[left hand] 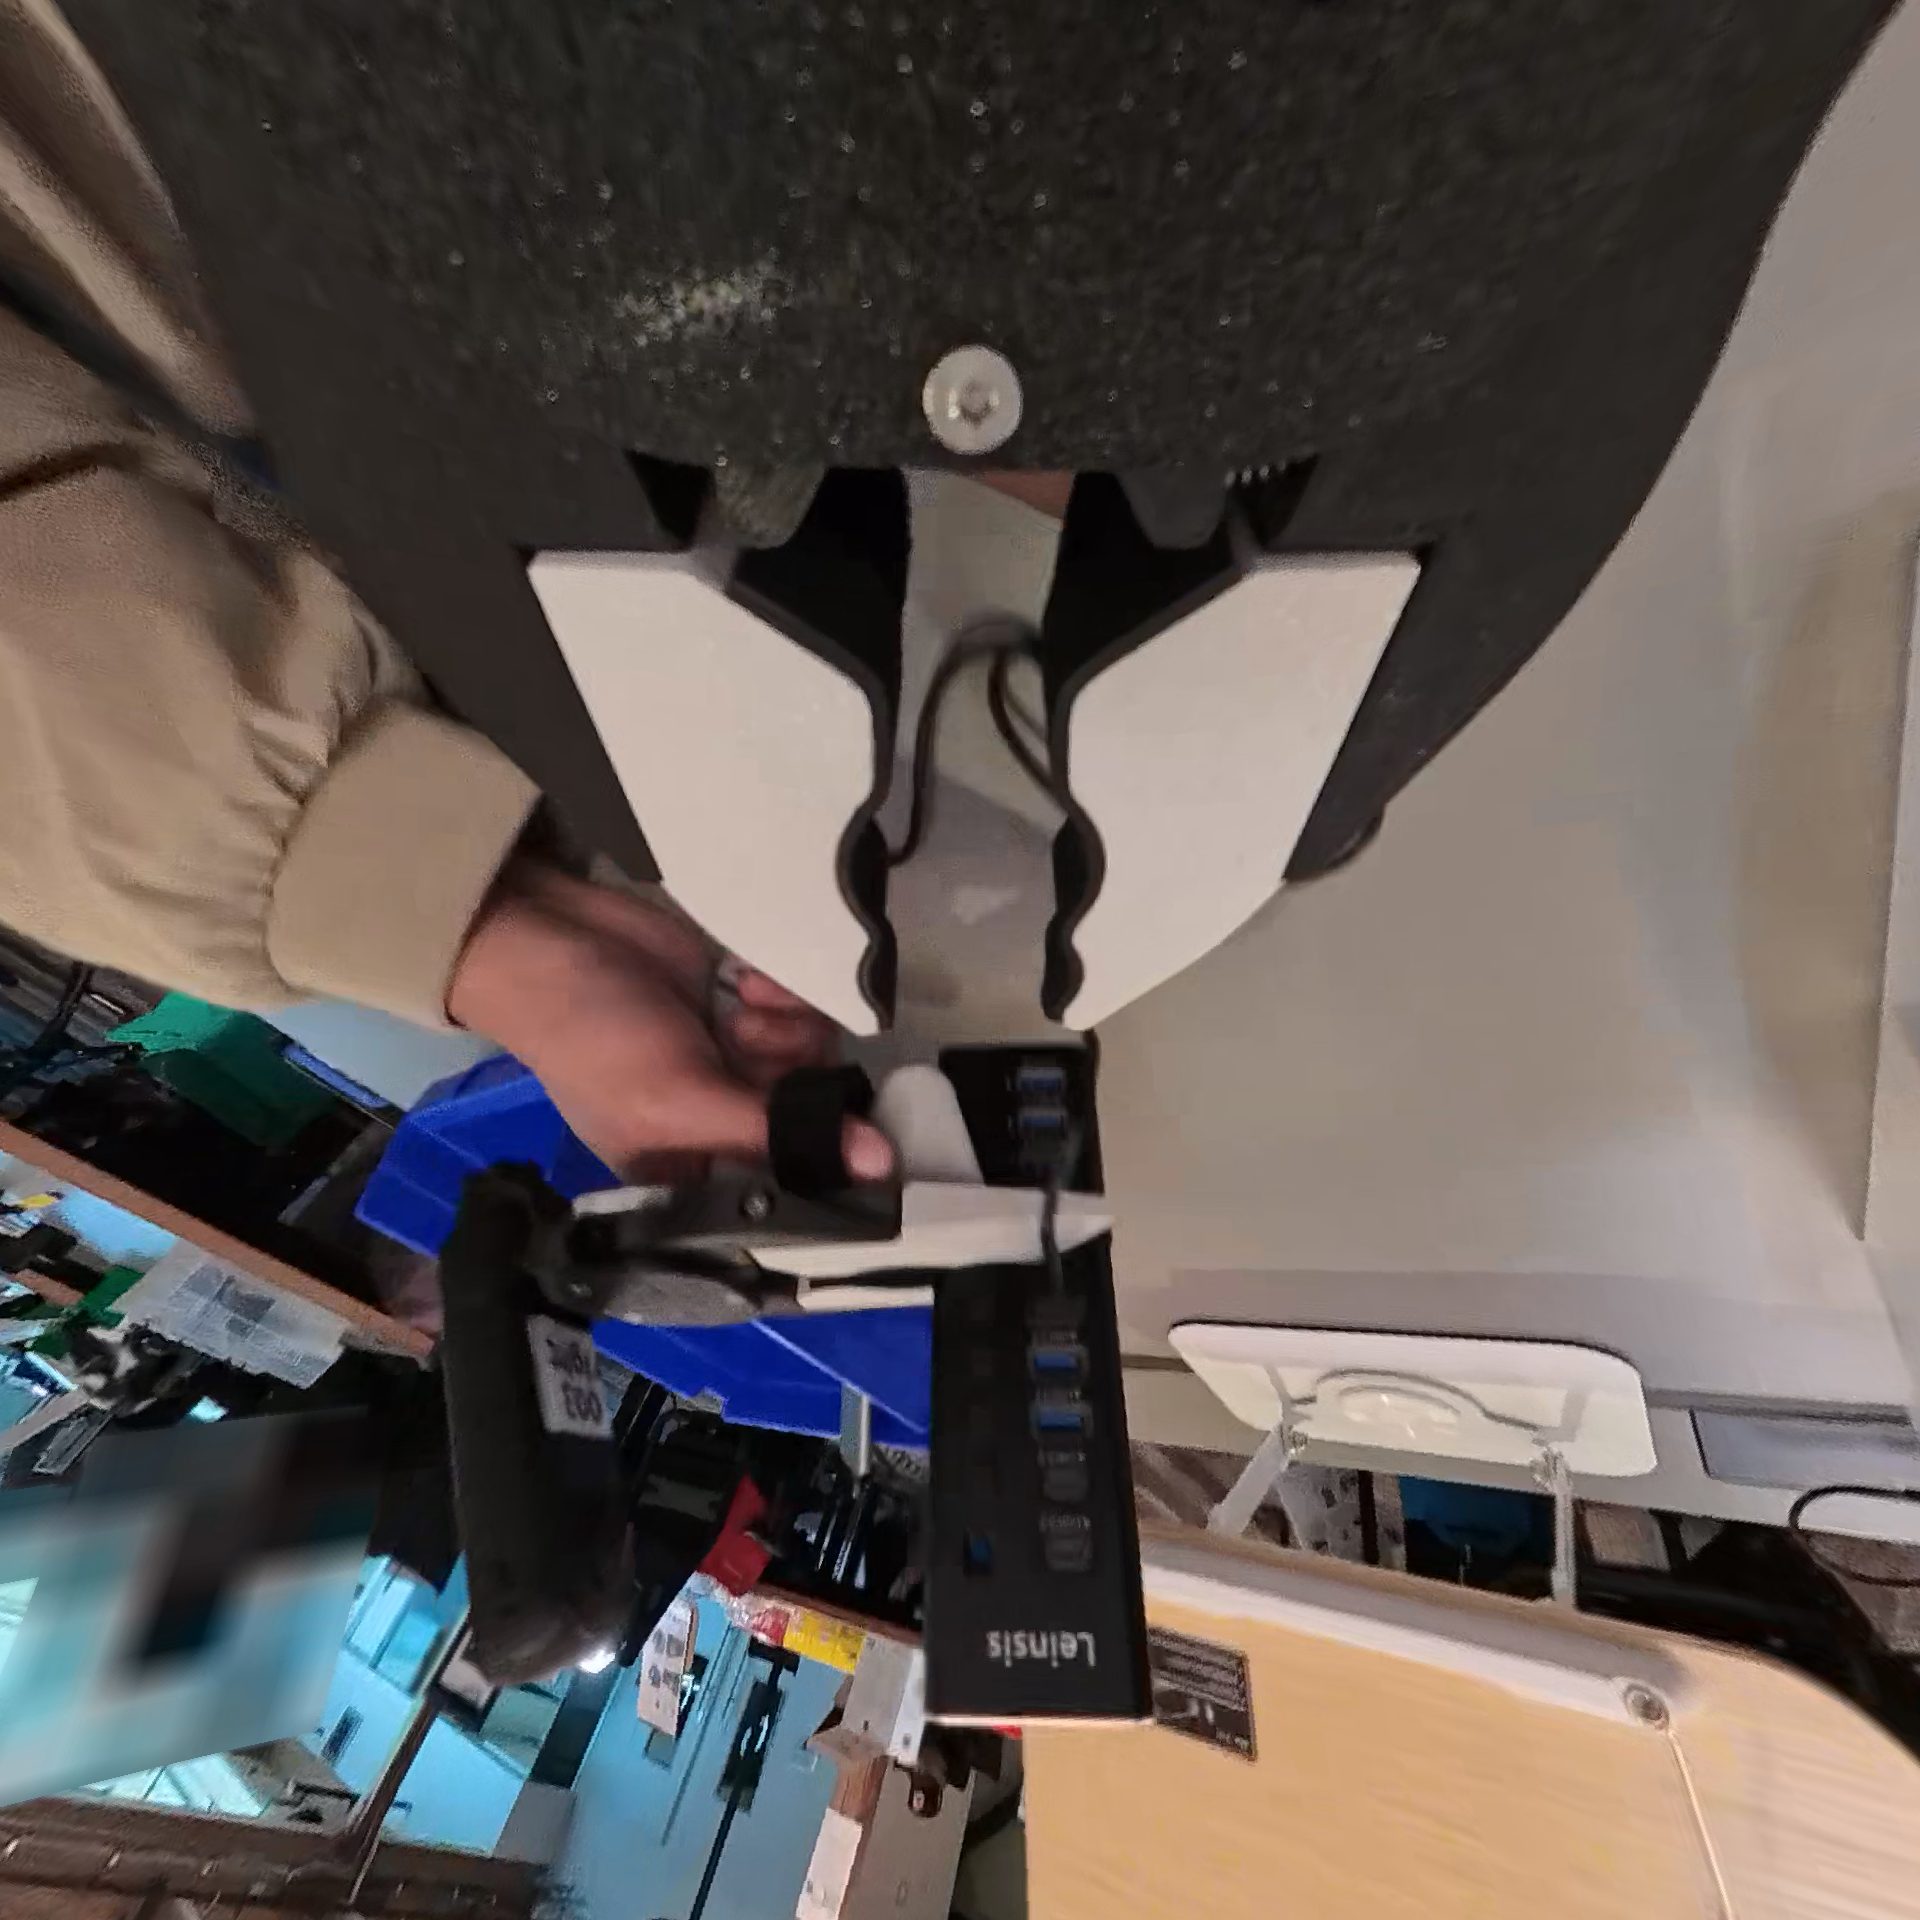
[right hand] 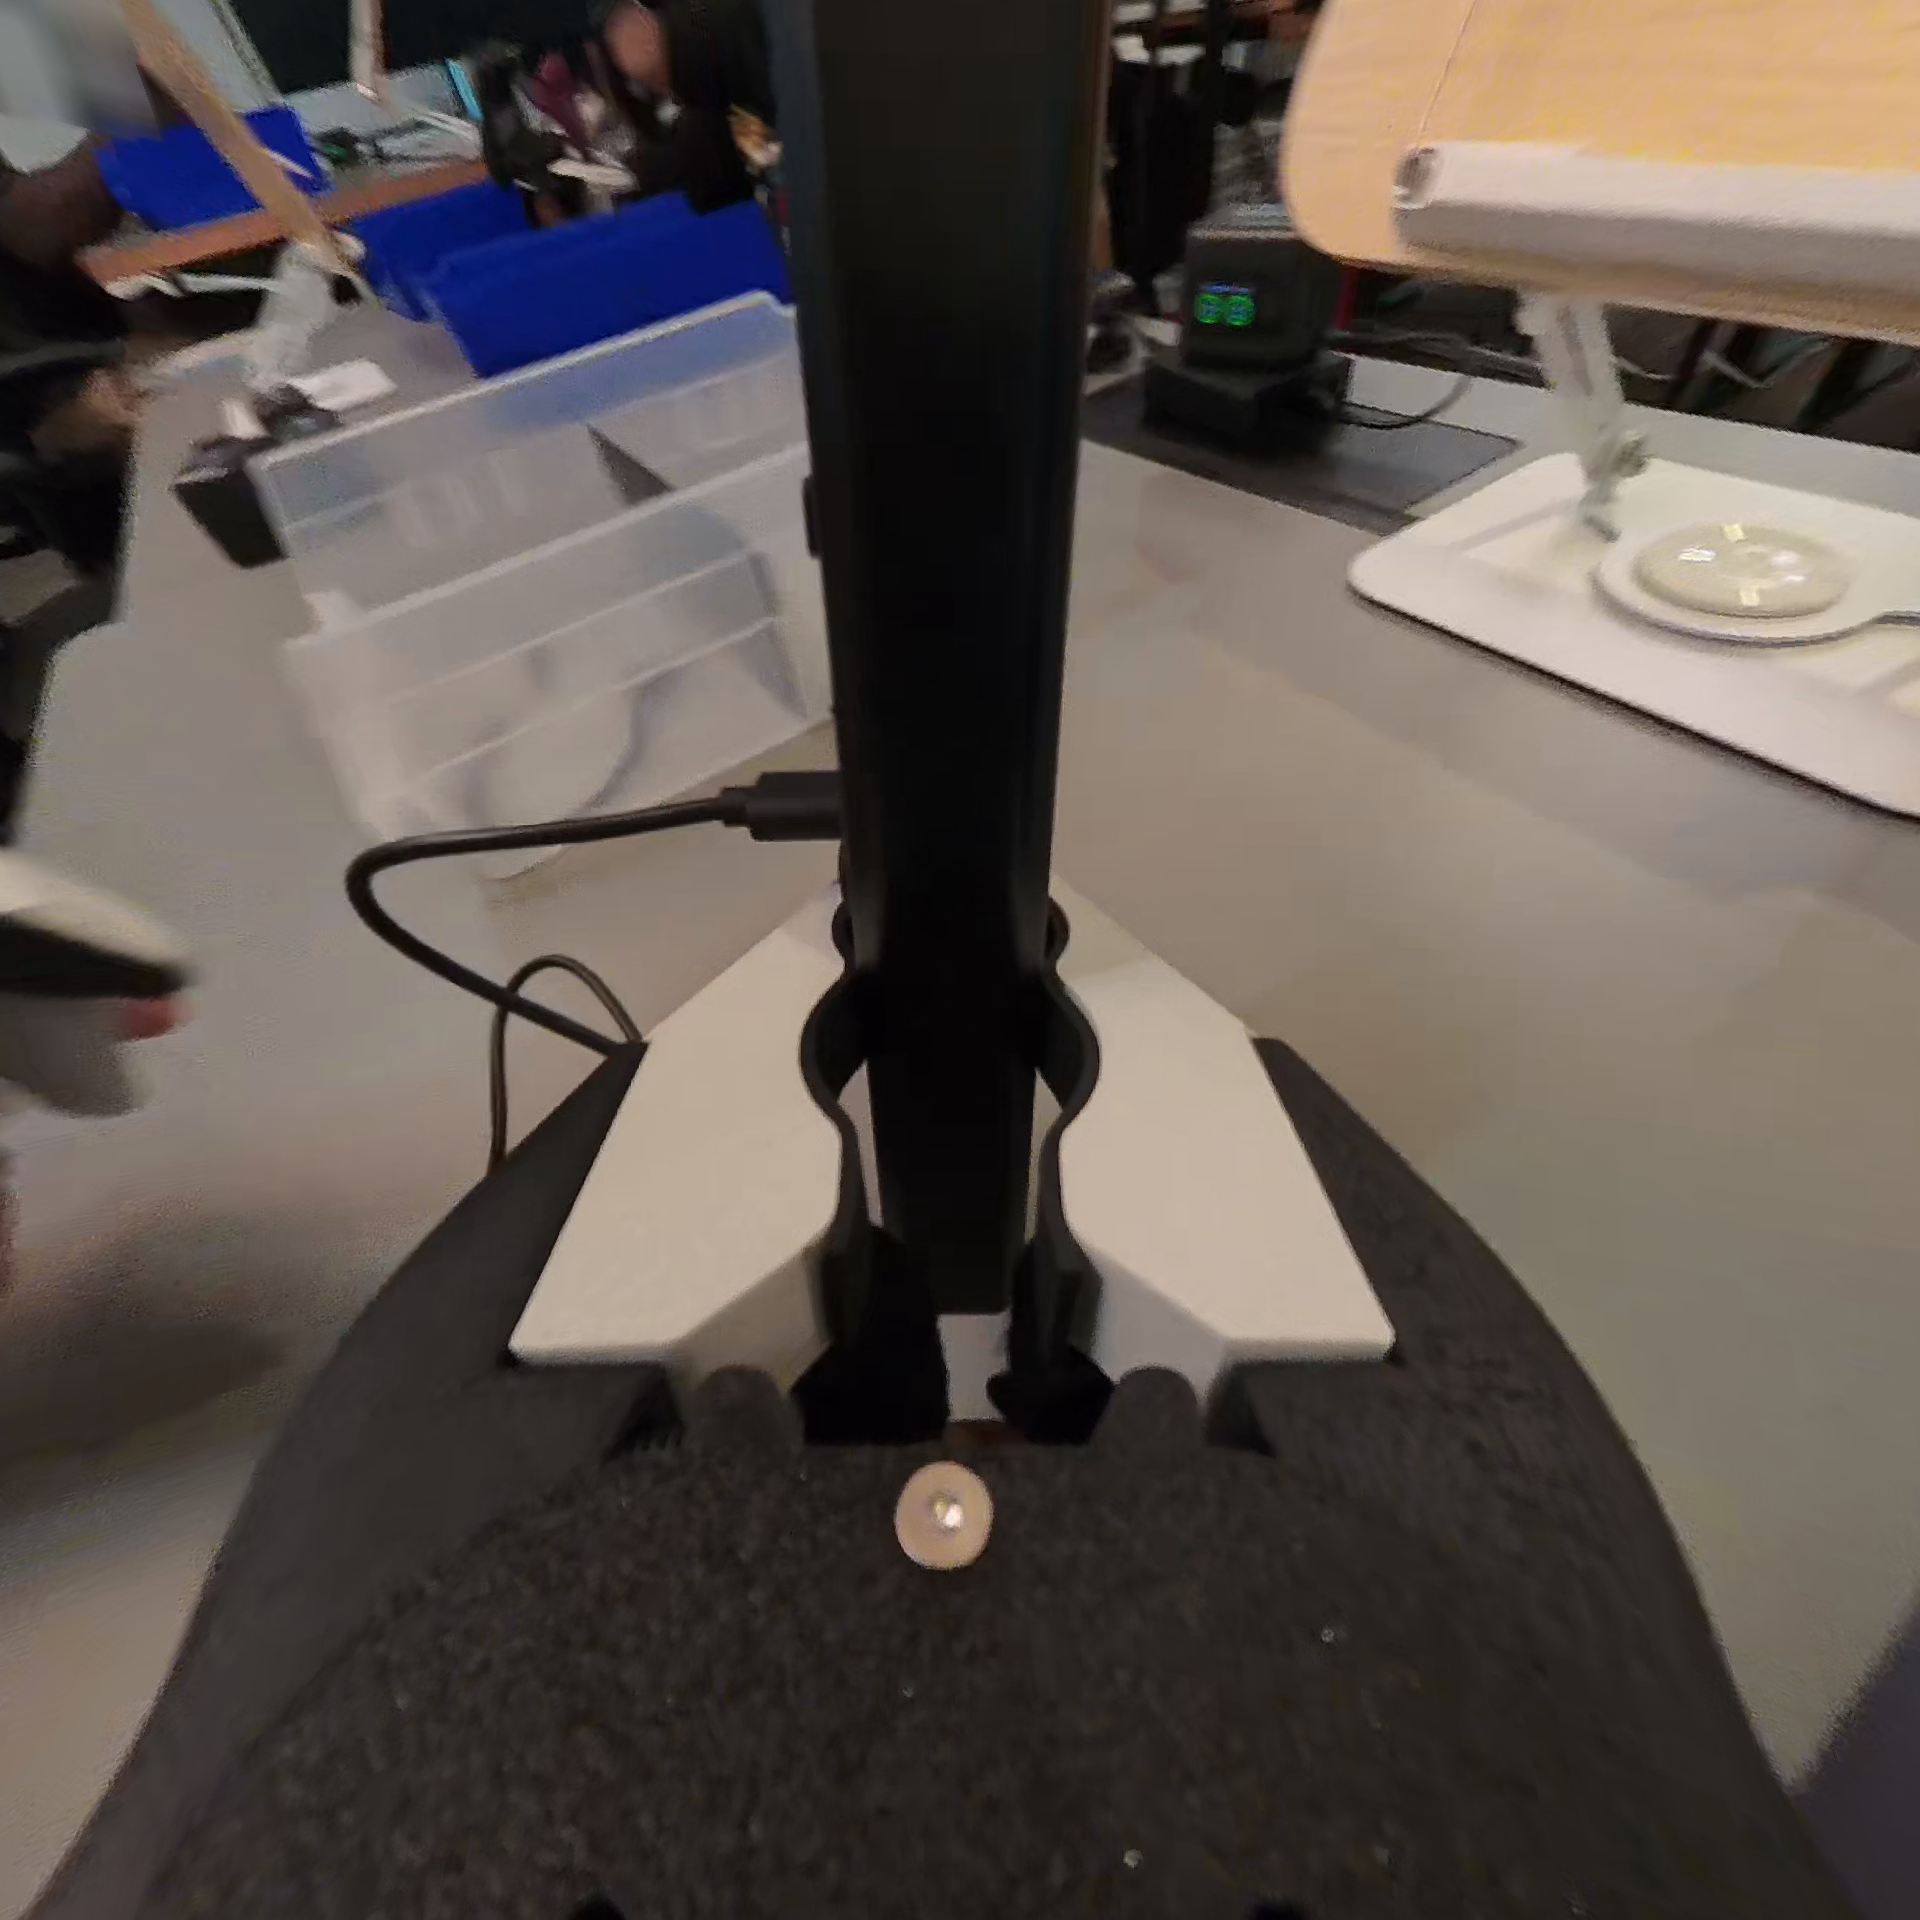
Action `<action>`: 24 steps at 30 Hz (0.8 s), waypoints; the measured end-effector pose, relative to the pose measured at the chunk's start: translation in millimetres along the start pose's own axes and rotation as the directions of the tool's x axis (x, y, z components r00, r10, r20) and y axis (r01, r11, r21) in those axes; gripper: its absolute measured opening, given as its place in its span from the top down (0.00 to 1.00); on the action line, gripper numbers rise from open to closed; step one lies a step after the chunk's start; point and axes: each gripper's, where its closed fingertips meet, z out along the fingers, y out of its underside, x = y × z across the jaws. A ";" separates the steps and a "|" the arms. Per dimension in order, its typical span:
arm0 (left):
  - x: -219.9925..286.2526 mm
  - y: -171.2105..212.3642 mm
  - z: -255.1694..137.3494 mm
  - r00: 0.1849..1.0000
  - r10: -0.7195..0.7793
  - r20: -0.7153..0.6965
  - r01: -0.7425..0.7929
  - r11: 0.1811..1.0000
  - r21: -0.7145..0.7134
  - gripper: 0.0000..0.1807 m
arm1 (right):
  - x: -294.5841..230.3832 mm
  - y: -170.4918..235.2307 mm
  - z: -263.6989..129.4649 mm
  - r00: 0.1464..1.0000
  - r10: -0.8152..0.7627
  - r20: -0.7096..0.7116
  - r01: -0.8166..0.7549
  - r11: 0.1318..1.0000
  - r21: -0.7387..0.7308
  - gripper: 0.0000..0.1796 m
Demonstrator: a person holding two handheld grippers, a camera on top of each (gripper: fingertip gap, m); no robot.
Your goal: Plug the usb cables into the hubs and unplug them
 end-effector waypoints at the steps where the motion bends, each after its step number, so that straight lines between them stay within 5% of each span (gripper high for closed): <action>1: -2.1 0.5 -3.3 1.000 0.000 0.003 0.000 1.000 -0.002 0.86 | 11.9 2.2 5.9 1.000 -0.010 -0.023 0.010 1.000 -0.021 0.85; 7: -13.7 6.4 -6.8 0.997 0.068 0.035 -0.066 0.997 -0.044 0.89 | 60.5 11.3 35.0 0.994 0.024 -0.103 -0.038 0.991 -0.131 0.85; 13: -13.9 13.3 -8.7 0.998 0.064 0.016 -0.062 0.995 -0.073 0.90 | 67.4 24.4 24.6 0.985 -0.065 -0.162 0.005 0.938 -0.346 0.85; 20: -19.9 18.0 -8.5 1.000 -0.012 -0.004 0.012 0.995 -0.102 0.91 | 60.9 44.6 -1.7 0.960 -0.236 -0.152 0.073 0.732 -0.678 0.85; 24: -23.3 20.1 -6.9 1.000 -0.026 -0.003 0.026 0.993 -0.116 0.91 | 53.8 61.4 -4.2 0.966 -0.217 -0.141 0.041 0.665 -0.745 0.85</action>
